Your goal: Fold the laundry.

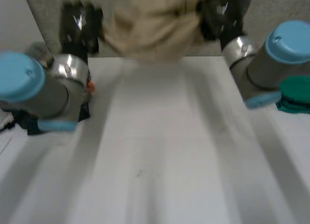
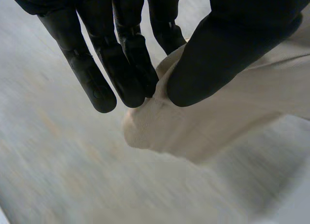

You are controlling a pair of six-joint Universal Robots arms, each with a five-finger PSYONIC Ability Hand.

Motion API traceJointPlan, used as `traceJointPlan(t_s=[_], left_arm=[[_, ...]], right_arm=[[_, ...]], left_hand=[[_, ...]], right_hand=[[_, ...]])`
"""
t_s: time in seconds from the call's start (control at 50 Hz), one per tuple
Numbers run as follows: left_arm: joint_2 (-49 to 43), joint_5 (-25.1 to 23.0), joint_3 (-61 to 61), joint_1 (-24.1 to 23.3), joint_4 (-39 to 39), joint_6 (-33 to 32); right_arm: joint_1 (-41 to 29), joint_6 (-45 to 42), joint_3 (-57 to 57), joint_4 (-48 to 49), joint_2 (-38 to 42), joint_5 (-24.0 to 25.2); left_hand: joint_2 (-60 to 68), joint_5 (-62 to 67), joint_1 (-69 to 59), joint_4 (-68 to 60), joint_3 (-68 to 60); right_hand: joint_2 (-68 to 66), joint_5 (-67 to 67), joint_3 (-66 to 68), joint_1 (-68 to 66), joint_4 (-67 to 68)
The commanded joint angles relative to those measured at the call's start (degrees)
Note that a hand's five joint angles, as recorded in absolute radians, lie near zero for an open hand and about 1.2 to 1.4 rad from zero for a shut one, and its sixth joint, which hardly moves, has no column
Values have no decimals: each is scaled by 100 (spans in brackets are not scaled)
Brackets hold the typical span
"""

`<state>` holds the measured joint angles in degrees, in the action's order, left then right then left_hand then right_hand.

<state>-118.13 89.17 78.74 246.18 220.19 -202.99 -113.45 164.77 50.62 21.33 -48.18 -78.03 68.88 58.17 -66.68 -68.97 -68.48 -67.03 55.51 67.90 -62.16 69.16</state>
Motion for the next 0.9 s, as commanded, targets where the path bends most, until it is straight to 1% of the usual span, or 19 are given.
traceJointPlan(t_s=[0.02,0.12,0.16,0.18,0.26,0.3,0.42,0.5,0.56,0.6,0.62,0.66,0.78,0.86,0.88,0.9], left_arm=[[-166,13,1256,-35,-186,-57],[1,-4,1767,-53,-529,-22],[53,-4,1872,-53,-626,-22],[115,-13,1951,-61,-687,-22],[273,-22,2066,-88,-793,-4],[378,-22,2119,-88,-811,22],[616,-31,2207,-88,-925,119],[713,-83,2268,-149,-1065,101],[765,-92,2295,-176,-1144,101],[844,-101,2304,-185,-1215,93],[871,-101,2304,-185,-1241,93],[985,-101,2295,-193,-1329,101],[1310,-75,2146,-202,-1435,75],[1784,-48,1865,-132,-1487,110],[2037,-40,1716,-114,-1531,128],[2179,-40,1628,-114,-1557,128]], right_arm=[[-45,-391,615,-2058,299,-45],[-37,-630,765,-3133,450,-142],[-45,-665,791,-3336,459,-151],[-54,-674,844,-3389,459,-177],[-54,-683,1028,-3188,328,-326],[-80,-648,1221,-3039,143,-431],[-186,-656,1758,-2661,-350,-502],[-248,-709,2047,-2467,-551,-704],[-265,-762,2145,-2440,-622,-880],[-291,-806,2215,-2423,-728,-1003],[-309,-815,2233,-2423,-763,-1030],[-344,-823,2268,-2388,-807,-1004],[-388,-1130,2119,-2466,-877,-810],[-388,-1280,1891,-2633,-1342,-749],[-397,-1280,1777,-2660,-1691,-749],[-397,-1289,1706,-2651,-1877,-749]], left_hand=[[1112,1183,-1332,-1103,-1152],[1112,1183,-1332,-1103,-1152],[1112,1183,-1332,-1103,-1152],[1112,1183,-1332,-1103,-1152],[1112,1183,-1332,-1103,-1152],[1112,1183,-1332,-1103,-1152],[1112,1183,-1332,-1103,-1152],[1112,1183,-1332,-1103,-1152],[1112,1183,-1332,-1103,-1152],[1112,1183,-1332,-1103,-1152],[1112,1183,-1332,-1103,-1152],[1112,1183,-1332,-1103,-1152],[1112,1183,-1332,-1103,-1152],[1112,1183,-1332,-1103,-1152],[1112,1183,-1332,-1103,-1152],[1112,1183,-1332,-1103,-1152]], right_hand=[[-1297,1449,1210,-1784,1084],[-1278,1430,1191,-1765,1065],[915,-763,-1002,428,-1128],[1725,-1573,-1812,1238,-1938],[2336,-2184,-2423,1849,-2549],[2322,-2170,-2409,1835,-2535],[2338,-2187,-2425,1851,-2551],[2473,-2321,-2560,1986,-2686],[2406,-2254,-2493,1919,-2619],[1938,-1786,-2025,1450,-2150],[1252,-1100,-1339,765,-1465],[-1285,1437,1198,-1772,1072],[-1297,1449,1210,-1784,1084],[-1297,1449,1210,-1784,1084],[-1297,1449,1210,-1784,1084],[-1297,1449,1210,-1784,1084]])
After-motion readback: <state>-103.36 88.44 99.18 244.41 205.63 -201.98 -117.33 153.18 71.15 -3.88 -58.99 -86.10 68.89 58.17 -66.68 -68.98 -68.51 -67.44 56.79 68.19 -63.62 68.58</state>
